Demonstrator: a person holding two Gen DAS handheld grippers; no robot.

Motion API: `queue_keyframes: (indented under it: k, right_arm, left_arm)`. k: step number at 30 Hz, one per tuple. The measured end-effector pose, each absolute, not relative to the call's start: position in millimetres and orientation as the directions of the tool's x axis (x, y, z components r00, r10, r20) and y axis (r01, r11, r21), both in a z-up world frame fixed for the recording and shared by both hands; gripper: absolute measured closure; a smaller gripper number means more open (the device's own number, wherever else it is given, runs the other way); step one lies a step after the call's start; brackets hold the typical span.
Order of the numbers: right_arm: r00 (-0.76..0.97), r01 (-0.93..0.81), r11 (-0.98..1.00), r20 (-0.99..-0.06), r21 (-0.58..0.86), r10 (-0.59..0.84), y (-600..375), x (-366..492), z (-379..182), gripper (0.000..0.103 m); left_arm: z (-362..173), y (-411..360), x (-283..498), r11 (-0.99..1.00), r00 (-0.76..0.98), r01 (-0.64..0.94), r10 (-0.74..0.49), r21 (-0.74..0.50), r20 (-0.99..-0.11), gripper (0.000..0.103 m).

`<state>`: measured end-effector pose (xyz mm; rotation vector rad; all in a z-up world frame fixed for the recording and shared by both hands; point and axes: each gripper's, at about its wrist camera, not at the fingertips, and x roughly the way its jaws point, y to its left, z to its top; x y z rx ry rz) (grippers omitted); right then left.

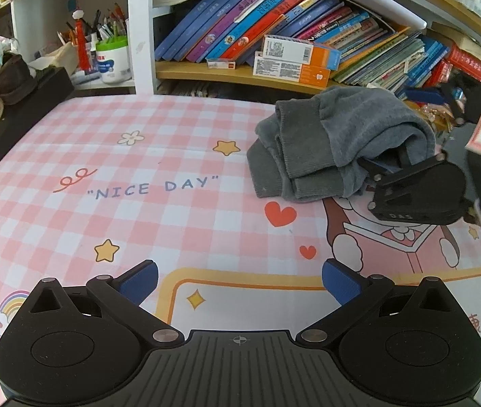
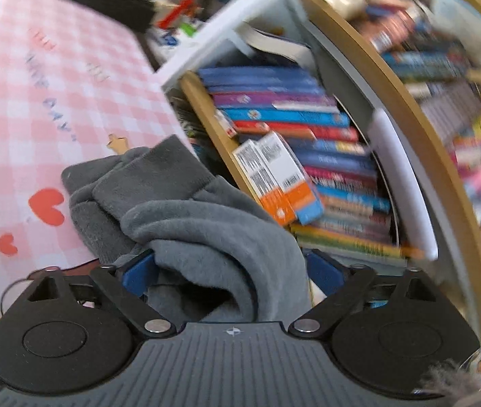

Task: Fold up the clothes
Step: 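Close the right gripper on the rolled grey sweatshirt, then lift the grey sweatshirt with the right gripper and shake it open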

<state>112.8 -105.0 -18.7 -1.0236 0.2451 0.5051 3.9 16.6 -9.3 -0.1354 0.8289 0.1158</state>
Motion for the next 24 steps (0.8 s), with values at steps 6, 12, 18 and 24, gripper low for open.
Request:
queue_keyframes:
  k: [6,12,18,24]
  right_arm:
    - [0.823,-0.566,0.355,-0.491,-0.744,0.285,-97,113,-28,0.053]
    - [0.820,-0.573,0.371,-0.516,-0.731,0.249,-95,110,-34,0.056]
    - [0.820,-0.573,0.355,-0.526,-0.739,0.227,-96,106,-38,0.056]
    - [0.793,-0.606,0.369,-0.574,-0.705,0.205,-99,107,-42,0.070]
  left_arm:
    - [-9,21,0,0.981,0.669,-0.176,0.061,-0.078,-0.741,0.000]
    - [-7,25,-1,0.980,0.672,-0.182,0.063,-0.081,-0.738,0.000]
    - [-6,25,-2,0.981,0.677,-0.173,0.058,-0.082,-0.734,0.000]
    - [-4,28,-3,0.981,0.685,-0.174,0.059,-0.085,-0.726,0.000]
